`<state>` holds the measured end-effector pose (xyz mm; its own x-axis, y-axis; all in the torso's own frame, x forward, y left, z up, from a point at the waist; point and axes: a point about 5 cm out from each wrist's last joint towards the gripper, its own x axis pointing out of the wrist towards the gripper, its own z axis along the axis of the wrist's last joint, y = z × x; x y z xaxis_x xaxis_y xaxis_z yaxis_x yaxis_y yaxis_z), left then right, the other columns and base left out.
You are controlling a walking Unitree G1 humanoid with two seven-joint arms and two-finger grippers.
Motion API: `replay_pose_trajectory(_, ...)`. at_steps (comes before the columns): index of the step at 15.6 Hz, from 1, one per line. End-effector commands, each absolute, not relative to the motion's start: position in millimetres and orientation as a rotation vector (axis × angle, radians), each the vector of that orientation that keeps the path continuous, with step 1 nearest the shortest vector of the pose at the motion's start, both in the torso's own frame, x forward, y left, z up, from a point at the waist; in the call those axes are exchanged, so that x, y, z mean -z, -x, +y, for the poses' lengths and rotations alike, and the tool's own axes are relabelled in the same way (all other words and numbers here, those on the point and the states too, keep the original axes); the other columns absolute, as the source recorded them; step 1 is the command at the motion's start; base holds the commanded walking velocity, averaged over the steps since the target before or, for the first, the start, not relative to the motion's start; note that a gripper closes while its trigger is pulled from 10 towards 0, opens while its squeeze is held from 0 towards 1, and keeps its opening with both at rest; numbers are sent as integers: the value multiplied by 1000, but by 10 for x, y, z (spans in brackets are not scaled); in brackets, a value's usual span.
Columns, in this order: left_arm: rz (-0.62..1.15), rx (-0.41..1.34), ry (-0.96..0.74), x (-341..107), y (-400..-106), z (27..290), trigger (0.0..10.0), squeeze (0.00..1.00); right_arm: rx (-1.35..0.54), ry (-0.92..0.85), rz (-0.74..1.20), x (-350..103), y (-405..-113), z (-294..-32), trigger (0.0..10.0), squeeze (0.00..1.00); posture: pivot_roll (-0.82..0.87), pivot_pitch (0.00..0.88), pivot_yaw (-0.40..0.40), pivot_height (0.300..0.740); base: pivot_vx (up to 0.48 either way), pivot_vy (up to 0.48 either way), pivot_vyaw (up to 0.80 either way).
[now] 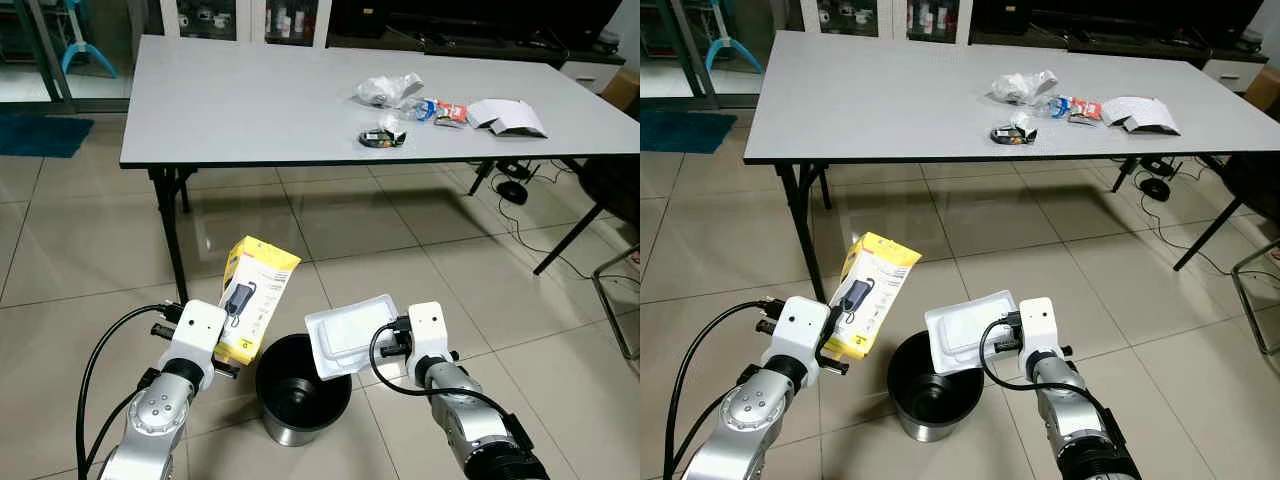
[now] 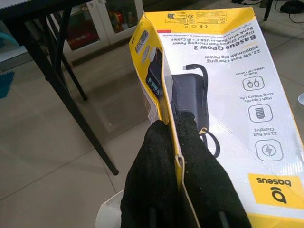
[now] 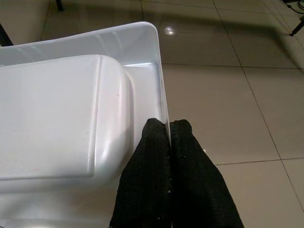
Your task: Picking trash to rubbish bin
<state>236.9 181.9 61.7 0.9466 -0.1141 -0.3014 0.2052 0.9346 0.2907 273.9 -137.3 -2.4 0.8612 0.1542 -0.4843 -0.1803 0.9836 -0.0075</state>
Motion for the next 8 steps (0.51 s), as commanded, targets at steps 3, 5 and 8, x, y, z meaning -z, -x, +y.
replay_pose_trajectory(3,275,186,-324,-622,-2384,1772,10000,0,-169,66,500,4,-2751,-1398,10000,0,75,11,-132,740,345,0,0)
replay_pose_trajectory(5,280,187,-314,-614,-2363,1760,10000,0,-176,70,507,15,-2740,-1396,10000,0,74,6,-138,740,345,0,0)
replay_pose_trajectory(8,278,188,-313,-620,-2370,1758,10000,0,-178,71,506,13,-2746,-1395,10000,0,76,1,-137,740,347,0,0)
